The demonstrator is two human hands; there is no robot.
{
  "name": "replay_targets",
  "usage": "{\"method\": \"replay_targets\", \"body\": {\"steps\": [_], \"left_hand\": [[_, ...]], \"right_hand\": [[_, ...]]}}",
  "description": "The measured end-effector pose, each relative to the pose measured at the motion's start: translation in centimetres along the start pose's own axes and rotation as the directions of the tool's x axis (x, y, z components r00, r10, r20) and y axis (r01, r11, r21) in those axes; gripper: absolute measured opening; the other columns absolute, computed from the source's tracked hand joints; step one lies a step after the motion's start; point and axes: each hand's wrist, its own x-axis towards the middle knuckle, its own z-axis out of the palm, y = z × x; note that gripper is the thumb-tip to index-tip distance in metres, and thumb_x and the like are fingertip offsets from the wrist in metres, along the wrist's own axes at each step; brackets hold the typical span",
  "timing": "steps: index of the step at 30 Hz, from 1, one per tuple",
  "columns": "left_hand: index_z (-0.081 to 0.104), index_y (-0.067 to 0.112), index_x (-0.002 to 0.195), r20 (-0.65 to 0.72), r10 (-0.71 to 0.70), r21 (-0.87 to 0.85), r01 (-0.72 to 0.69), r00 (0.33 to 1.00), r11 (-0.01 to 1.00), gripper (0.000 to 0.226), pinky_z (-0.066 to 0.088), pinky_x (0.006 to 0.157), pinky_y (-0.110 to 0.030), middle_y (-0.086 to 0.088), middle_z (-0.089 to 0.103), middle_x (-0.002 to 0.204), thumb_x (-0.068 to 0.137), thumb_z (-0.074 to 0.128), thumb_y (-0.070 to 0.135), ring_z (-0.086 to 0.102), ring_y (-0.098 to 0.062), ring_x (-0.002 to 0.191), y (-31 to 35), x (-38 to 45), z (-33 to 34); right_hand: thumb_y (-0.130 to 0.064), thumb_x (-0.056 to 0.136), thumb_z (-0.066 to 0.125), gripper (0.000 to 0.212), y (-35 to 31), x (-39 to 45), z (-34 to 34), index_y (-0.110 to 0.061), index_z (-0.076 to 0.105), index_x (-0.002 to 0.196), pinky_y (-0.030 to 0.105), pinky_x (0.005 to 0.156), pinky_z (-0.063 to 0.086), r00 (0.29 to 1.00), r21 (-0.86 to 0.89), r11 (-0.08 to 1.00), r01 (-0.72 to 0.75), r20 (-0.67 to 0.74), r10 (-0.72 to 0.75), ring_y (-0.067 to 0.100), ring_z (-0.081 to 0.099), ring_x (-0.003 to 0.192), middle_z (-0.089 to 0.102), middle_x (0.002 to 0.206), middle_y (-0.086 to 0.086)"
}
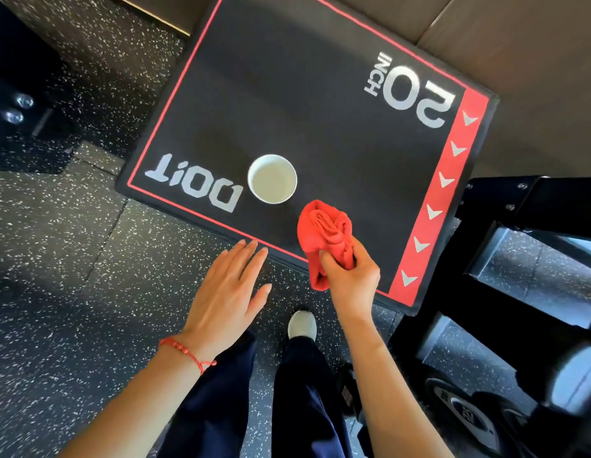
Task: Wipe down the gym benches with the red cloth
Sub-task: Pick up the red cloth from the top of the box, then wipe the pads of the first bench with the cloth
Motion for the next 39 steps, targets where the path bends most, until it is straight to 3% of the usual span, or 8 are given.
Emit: {"method": "replay_targets", "body": {"steps": [6, 10, 14, 17, 20, 30, 35, 39], "left_hand": [[0.046, 0.002, 0.131, -0.024, -0.055, 0.012, 0.055, 0.998, 0.998, 0.064, 0.040, 0.101, -0.048, -0.019, 0.051, 0.132, 0.099, 0.013, 0.046, 0.046, -0.033, 0.124, -0.7, -2.3, -2.2], [0.046, 0.001, 0.131, -0.064, -0.112, 0.015, 0.113, 0.992, 0.993, 0.061, 0.038, 0.103, -0.047, -0.019, 0.051, 0.132, 0.098, 0.018, 0.044, 0.046, -0.034, 0.124, -0.5, -4.4, -2.6], [0.049, -0.001, 0.129, -0.106, -0.182, 0.006, 0.184, 0.978, 0.983, 0.057, 0.041, 0.100, -0.050, -0.021, 0.052, 0.130, 0.092, 0.032, 0.038, 0.048, -0.035, 0.122, 0.7, -6.5, -1.3], [0.048, 0.000, 0.130, -0.105, -0.241, -0.028, 0.239, 0.965, 0.971, 0.058, 0.035, 0.104, -0.045, -0.020, 0.051, 0.132, 0.097, 0.025, 0.042, 0.046, -0.034, 0.124, 2.4, -8.5, 0.6], [0.048, -0.001, 0.129, -0.104, -0.289, -0.052, 0.285, 0.952, 0.957, 0.069, 0.037, 0.103, -0.045, -0.020, 0.052, 0.131, 0.100, 0.007, 0.046, 0.047, -0.034, 0.123, 3.9, -10.6, 2.2], [0.047, 0.000, 0.132, -0.084, -0.402, -0.053, 0.399, 0.912, 0.916, 0.069, 0.037, 0.103, -0.047, -0.019, 0.051, 0.133, 0.099, 0.007, 0.047, 0.047, -0.033, 0.124, 5.0, -19.2, 5.3], [0.050, -0.002, 0.129, -0.130, -0.412, -0.088, 0.403, 0.902, 0.911, 0.059, 0.038, 0.101, -0.049, -0.022, 0.053, 0.130, 0.093, 0.029, 0.040, 0.050, -0.036, 0.120, 4.6, -23.8, 6.3], [0.050, -0.002, 0.129, -0.155, -0.403, -0.094, 0.392, 0.902, 0.915, 0.058, 0.037, 0.100, -0.049, -0.021, 0.053, 0.130, 0.092, 0.031, 0.038, 0.050, -0.035, 0.121, 3.7, -29.0, 7.2]], "right_hand": [[0.000, 0.073, 0.067, 0.030, -1.1, -3.1, 0.5, -0.023, 0.054, 0.060, 0.015, 0.047, 0.034, 0.997, 0.113, 0.993, -0.018, 0.074, 0.010, 0.003, 0.034, 0.051, 0.046, 0.048, -0.015], [-0.002, 0.074, 0.068, 0.024, -0.9, -4.9, 0.5, -0.019, 0.055, 0.062, 0.014, 0.047, 0.035, 0.993, 0.118, 0.993, -0.029, 0.120, 0.014, 0.001, 0.035, 0.049, 0.048, 0.053, -0.009], [-0.006, 0.074, 0.068, 0.021, 0.2, -6.3, -0.3, -0.016, 0.054, 0.062, 0.024, 0.052, 0.037, 0.980, 0.076, 0.997, -0.026, 0.199, 0.010, 0.009, 0.038, 0.056, 0.049, 0.058, -0.002], [-0.008, 0.073, 0.069, 0.026, 1.5, -7.2, -1.4, -0.008, 0.047, 0.059, 0.024, 0.050, 0.031, 0.973, -0.005, 1.000, 0.010, 0.230, -0.008, 0.009, 0.032, 0.053, 0.042, 0.053, -0.006], [-0.008, 0.071, 0.071, 0.040, 2.6, -8.4, -2.4, -0.020, 0.038, 0.051, 0.018, 0.045, 0.027, 0.965, -0.041, 0.998, 0.039, 0.260, -0.027, 0.005, 0.028, 0.048, 0.037, 0.043, -0.014], [-0.009, 0.072, 0.072, 0.024, 6.1, -14.3, -3.7, -0.019, 0.054, 0.058, 0.017, 0.051, 0.039, 0.932, -0.151, 0.979, 0.133, 0.355, -0.072, 0.002, 0.042, 0.046, 0.053, 0.051, -0.012], [-0.008, 0.072, 0.071, 0.029, 7.5, -18.8, -2.8, -0.020, 0.050, 0.055, 0.012, 0.046, 0.034, 0.923, -0.152, 0.975, 0.164, 0.372, -0.097, 0.000, 0.039, 0.043, 0.048, 0.049, -0.012], [-0.011, 0.072, 0.071, 0.025, 8.9, -23.6, -1.8, -0.004, 0.050, 0.059, 0.025, 0.050, 0.036, 0.922, -0.157, 0.968, 0.194, 0.368, -0.125, 0.010, 0.037, 0.051, 0.048, 0.054, 0.000]]}}
